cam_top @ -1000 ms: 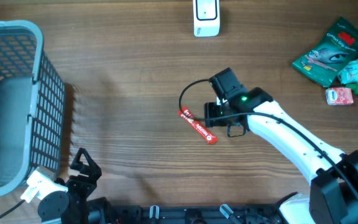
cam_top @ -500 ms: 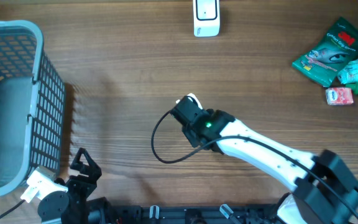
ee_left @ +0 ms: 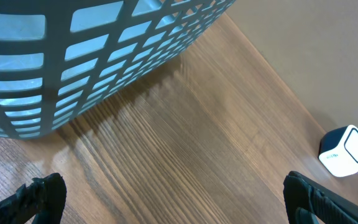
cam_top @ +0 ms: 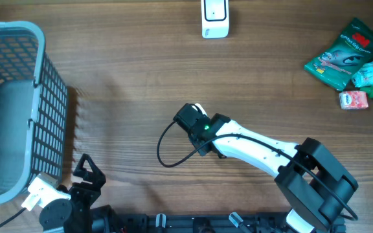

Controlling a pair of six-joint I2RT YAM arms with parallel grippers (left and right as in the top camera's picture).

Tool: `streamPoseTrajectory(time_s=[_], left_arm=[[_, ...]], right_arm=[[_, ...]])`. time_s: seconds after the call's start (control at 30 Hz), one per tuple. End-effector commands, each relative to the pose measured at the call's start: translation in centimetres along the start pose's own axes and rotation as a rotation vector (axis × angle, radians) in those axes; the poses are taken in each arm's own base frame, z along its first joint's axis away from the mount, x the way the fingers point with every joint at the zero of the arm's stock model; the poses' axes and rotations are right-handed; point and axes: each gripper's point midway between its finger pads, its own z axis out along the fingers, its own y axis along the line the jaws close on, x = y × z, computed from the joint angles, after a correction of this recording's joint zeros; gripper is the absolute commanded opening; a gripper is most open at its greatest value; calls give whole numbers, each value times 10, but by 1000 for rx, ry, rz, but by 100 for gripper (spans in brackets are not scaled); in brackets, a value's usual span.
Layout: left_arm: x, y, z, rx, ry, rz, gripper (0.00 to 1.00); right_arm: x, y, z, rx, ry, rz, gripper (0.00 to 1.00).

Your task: Scan the item barcode

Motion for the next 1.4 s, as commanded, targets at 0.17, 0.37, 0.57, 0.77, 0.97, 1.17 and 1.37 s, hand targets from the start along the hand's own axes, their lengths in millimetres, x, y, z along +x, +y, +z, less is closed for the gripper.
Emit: streamPoseTrajectory(time_s=[0.17,0.37,0.57,0.77,0.97,1.17,1.37], left_arm=[[-2,2,0,-10,-11,-7,100],[-2,2,0,-10,-11,-7,100],[-2,2,0,-10,-11,-7,100],[-2,2,0,-10,-11,-7,100],[-2,2,0,-10,-11,-8,100],[-2,2,0,-10,-11,-7,100],[-2,2,0,-10,-11,-7,100]], right_arm=[[6,3,7,-6,21,-18,35],[9,3,8,-5,29,-21,34],[13,13,12,-53,54,-38,34],[30,14,36,-26,136,-58,32],[41,7,46,8,187,-21,17],[57,5,46,-72,273,12,13],[69,24,36,-337,367,65,4]])
